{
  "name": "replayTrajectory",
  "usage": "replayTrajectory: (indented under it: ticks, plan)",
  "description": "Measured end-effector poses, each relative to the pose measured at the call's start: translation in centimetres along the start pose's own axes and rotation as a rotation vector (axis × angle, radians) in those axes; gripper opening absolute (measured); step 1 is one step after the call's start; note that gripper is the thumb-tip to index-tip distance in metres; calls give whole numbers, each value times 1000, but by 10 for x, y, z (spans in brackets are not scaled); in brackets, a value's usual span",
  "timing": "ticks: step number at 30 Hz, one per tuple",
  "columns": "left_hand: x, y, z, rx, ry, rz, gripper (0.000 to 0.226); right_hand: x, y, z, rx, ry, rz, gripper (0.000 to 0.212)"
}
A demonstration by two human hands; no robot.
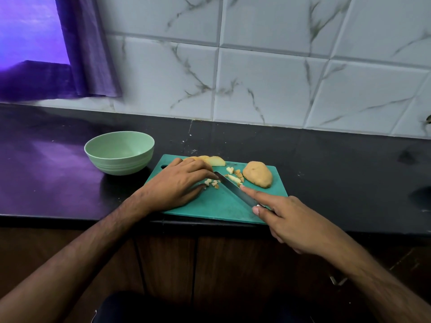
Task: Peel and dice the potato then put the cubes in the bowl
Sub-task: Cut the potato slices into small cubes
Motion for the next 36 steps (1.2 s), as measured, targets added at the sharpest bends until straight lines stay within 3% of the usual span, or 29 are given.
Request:
replayTrajectory:
  ticks: [10, 15, 18, 20, 24, 25, 29, 36]
  plan:
    - [-1, -2, -6, -99, -78, -12, 43, 1, 0, -7, -578, -70, 93, 46]
    - [-1, -1, -8, -137, -110, -8, 40, 4, 4, -7, -644, -94, 84, 45]
    - [1, 0, -4, -46, -15, -34, 33, 7, 8, -5, -626, -101, 69, 46]
    - [3, 5, 0, -15, 80, -75, 27, 8, 10, -2, -507, -80, 29, 47]
    - [7, 12, 5, 2, 289, -166, 18, 13, 0, 12, 283, 52, -86, 50]
    - [9, 13, 8, 31, 342, -180, 17, 15, -5, 18, 381, 76, -122, 52]
    - [10, 9, 18, 162, 468, -206, 27, 12, -21, 34, 519, 129, -120, 55]
    - [10, 7, 22, 175, 535, -155, 34, -3, -34, 40, 600, 122, -138, 58]
Point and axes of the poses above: each hand's wrist, its own x-axis away from the middle knuckle, its own y-axis out of the back of the hand, z = x × y, the point moved 3 cm from there along -x, towards the middle knuckle, and after that the axes turned 1 degree about z, right-handed, at the moved point
